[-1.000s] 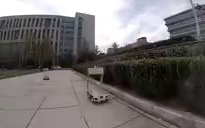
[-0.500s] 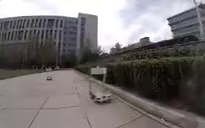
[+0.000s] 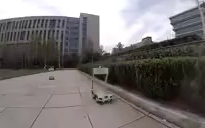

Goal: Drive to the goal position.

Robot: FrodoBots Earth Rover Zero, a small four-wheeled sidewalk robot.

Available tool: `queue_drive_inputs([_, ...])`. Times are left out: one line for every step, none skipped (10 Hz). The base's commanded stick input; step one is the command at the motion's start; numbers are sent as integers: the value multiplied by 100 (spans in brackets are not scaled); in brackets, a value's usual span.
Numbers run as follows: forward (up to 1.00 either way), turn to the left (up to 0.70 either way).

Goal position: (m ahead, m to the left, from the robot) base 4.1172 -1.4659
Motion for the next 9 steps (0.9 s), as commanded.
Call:
queue_drive_inputs([0, 45])
queue_drive_inputs([0, 45])
queue_drive_inputs([0, 45])
queue_drive_inputs([0, 45])
queue_drive_inputs([0, 45])
queue_drive_inputs([0, 45])
queue_drive_inputs([0, 45])
queue_drive_inputs([0, 45])
queue_drive_inputs([0, 45])
